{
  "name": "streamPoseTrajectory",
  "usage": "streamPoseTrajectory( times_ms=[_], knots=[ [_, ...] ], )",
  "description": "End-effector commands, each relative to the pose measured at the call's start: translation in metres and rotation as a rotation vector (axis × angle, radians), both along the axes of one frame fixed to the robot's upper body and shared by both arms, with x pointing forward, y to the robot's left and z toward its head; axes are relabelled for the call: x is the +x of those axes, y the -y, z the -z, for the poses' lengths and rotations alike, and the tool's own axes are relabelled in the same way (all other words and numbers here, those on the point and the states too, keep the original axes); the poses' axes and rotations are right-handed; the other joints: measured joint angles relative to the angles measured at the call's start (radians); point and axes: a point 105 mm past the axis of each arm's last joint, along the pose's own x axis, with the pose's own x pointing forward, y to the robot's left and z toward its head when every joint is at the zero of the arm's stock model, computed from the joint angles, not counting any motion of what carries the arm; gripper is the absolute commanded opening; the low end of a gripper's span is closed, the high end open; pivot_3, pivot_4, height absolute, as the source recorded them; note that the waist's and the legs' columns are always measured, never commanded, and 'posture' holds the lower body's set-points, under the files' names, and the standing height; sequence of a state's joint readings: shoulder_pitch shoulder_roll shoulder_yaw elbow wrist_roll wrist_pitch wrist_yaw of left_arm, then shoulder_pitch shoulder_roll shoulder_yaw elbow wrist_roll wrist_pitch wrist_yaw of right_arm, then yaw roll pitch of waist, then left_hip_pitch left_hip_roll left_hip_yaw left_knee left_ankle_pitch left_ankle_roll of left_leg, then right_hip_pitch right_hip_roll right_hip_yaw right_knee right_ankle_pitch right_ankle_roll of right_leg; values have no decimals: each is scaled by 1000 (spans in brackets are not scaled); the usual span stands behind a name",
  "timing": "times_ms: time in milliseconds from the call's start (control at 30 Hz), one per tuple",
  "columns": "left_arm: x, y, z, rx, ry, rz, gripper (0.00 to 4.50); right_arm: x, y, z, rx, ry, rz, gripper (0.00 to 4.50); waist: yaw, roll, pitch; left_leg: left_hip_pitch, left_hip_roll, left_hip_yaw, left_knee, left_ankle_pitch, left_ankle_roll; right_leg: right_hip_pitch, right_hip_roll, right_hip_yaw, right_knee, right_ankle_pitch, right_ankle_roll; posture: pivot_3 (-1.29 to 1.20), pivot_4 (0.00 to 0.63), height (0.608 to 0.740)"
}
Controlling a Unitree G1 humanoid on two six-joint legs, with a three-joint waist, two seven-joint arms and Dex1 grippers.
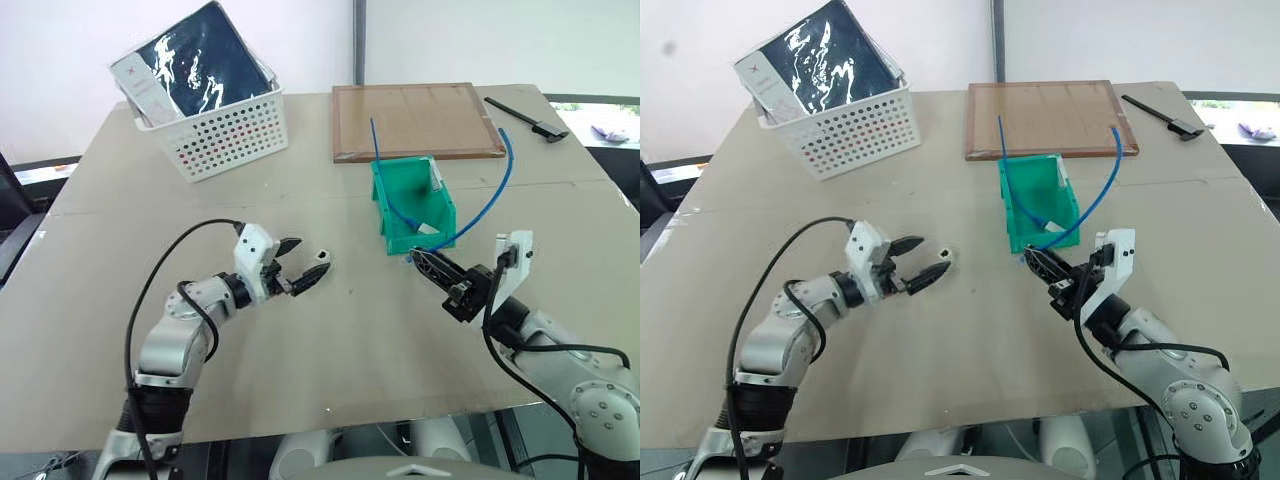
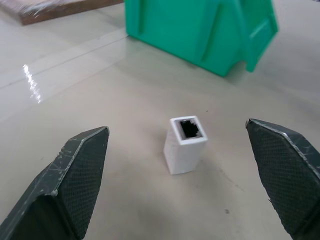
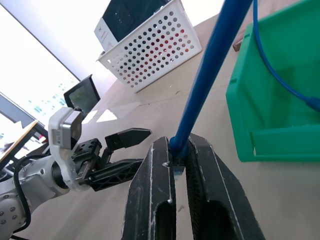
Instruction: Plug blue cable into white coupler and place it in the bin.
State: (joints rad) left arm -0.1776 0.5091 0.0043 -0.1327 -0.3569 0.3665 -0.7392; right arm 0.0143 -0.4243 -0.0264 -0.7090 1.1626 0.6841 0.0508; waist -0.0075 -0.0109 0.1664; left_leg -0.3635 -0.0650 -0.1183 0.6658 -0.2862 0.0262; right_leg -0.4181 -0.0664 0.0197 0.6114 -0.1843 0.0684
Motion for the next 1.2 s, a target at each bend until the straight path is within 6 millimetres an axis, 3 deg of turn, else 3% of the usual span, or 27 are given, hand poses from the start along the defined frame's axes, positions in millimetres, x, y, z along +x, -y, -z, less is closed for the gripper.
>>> streamPoseTrajectory(
  times_ms=[33,200,233,300,367,400,433,567,700,833,1033,1200],
  knots=[
    [0,6,-3,24,46,-11,4487,-5,-4,-10,-4,53,-25,0,0,0,0,0,0,0,0,0,0,0,0,0,-1,0,0,0,150,740],
    [1,14,8,45,57,-38,4487,-6,-3,-11,-8,60,-22,0,0,0,0,0,0,1,-1,0,0,0,-1,0,-2,1,-1,0,150,740],
    [2,13,12,51,56,-54,4245,-6,-2,-12,-12,63,-19,0,0,0,0,0,0,1,-1,0,0,0,-1,0,-2,1,-2,0,150,740],
    [4,12,17,65,54,-69,3732,-7,-1,-13,-16,69,-15,0,1,0,0,0,0,1,-1,0,0,0,-1,0,-2,1,-2,0,150,740],
    [3,16,20,69,62,-44,2713,-6,1,-14,-21,77,-8,0,1,0,0,0,0,1,-1,0,0,0,-1,0,-2,1,-1,0,150,740],
    [4,17,21,63,63,-33,2541,-6,1,-14,-24,82,-6,0,1,0,0,0,0,1,-1,0,0,0,-1,0,-2,1,-1,0,150,740],
    [5,18,22,66,67,-21,1958,-5,2,-15,-30,91,-1,0,1,0,0,0,0,1,-1,0,0,0,-1,0,-2,1,-1,0,150,740],
    [10,19,20,68,95,50,438,1,5,-21,-69,141,2,0,4,0,0,0,0,1,-1,0,0,0,-1,0,-1,1,-1,0,150,740],
    [12,21,14,41,97,149,350,4,3,-24,-118,171,-32,0,3,0,0,0,0,1,-1,0,0,0,0,0,-2,0,0,0,150,740],
    [-1,31,-2,21,55,385,350,14,-3,-41,-183,240,-110,0,-4,0,0,-1,0,3,-1,0,0,-1,-1,1,-2,2,-3,0,150,740],
    [-2,43,-37,97,87,616,350,18,-26,-64,-313,331,-367,0,-4,0,1,-1,0,1,0,0,0,0,0,-2,-2,2,-3,0,150,740],
    [-4,54,-66,80,80,705,350,21,-34,-71,-395,349,-508,0,-6,0,1,-4,-1,1,0,0,1,-2,-1,-1,-3,2,-4,0,150,740]
  ],
)
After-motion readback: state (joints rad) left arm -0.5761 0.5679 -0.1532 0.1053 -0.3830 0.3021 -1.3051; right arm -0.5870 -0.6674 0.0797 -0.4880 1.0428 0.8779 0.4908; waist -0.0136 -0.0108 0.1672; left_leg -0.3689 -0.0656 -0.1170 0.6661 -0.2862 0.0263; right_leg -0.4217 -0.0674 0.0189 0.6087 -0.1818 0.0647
